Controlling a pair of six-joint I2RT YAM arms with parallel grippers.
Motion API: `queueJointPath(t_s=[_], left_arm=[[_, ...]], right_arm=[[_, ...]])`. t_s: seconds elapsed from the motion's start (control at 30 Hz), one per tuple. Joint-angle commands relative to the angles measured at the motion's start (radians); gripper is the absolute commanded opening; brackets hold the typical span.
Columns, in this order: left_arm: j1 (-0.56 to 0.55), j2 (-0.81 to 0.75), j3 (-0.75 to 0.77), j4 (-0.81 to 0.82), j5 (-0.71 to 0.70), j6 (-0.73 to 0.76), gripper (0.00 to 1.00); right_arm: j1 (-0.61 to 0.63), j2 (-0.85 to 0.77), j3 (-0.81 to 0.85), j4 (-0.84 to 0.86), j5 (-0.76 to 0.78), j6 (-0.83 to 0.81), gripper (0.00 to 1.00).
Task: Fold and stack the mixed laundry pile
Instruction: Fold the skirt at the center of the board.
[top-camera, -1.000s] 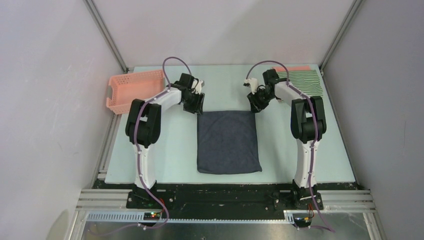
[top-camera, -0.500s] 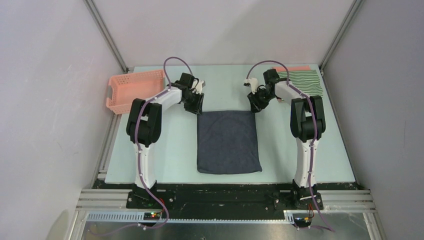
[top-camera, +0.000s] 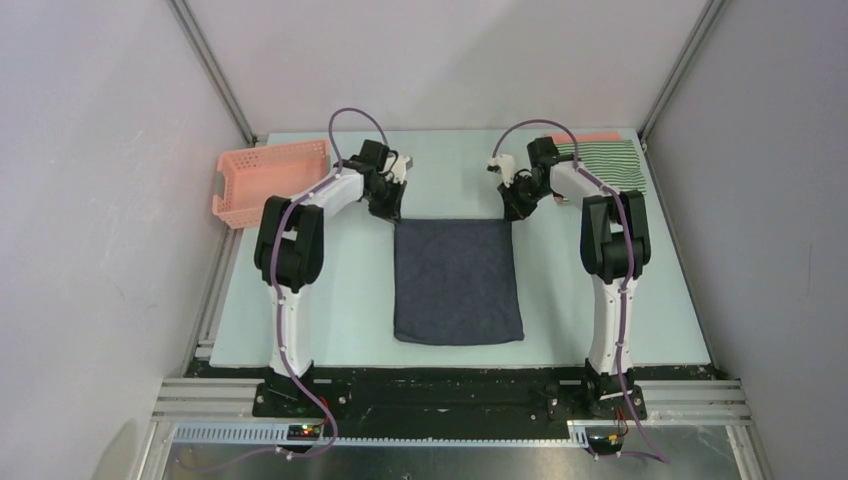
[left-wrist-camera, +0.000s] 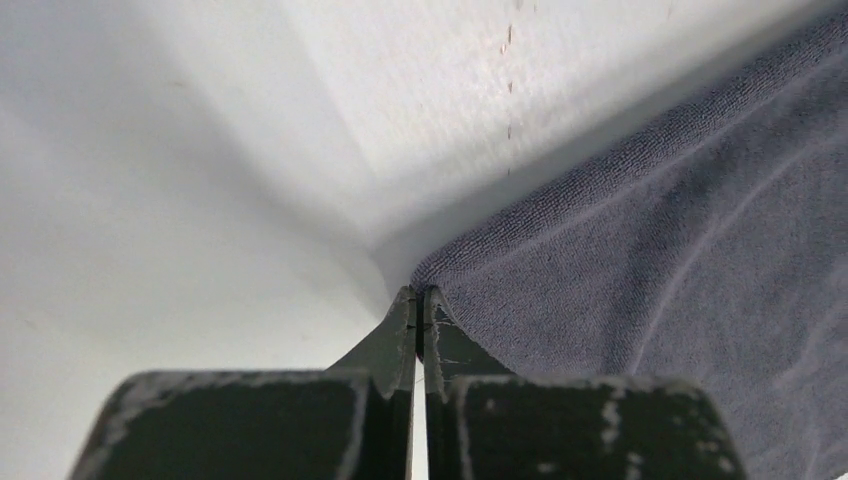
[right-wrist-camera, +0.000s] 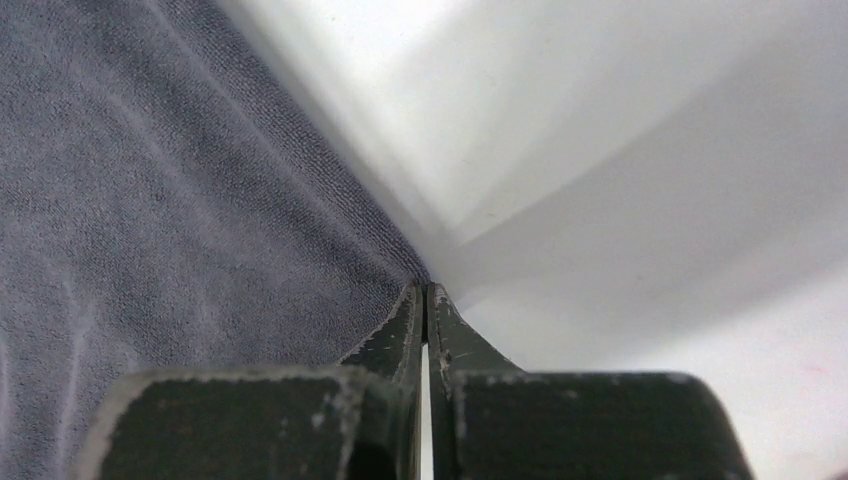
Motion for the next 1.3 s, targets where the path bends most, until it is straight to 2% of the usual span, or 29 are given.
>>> queueJointPath(t_s=[0.0,0.2,0.43,0.63,0.9,1.13,1.27], left_arm=[[0.033,-0.060,0.081,0.000,0.032,0.070,0.00],[0.079,-0.163,0.154,-0.003,0.096,0.146,0.00],[0.121,-0.272,0.238,-0.003,0.194,0.169,0.00],[0.122,-0.373,0.239,-0.003,0.225,0.183,0.00],[0.122,-0.539,0.207,-0.002,0.278,0.194,0.00],[0.122,-0.699,0.078,-0.003,0.401,0.205,0.00],[0.121,-0.731,0.038,-0.002,0.378,0.212,0.00]], right_arm=[[-0.017,-0.145,-0.003,0.127,0.059,0.002,0.00],[-0.029,-0.299,-0.026,0.270,0.140,0.054,0.00],[-0.033,-0.465,-0.052,0.370,0.242,0.074,0.00],[-0.035,-0.641,-0.197,0.535,0.272,0.083,0.00],[-0.026,-0.811,-0.251,0.507,0.265,0.089,0.00],[-0.010,-0.994,-0.339,0.428,0.224,0.075,0.00],[-0.004,-1.059,-0.389,0.473,0.202,0.071,0.00]])
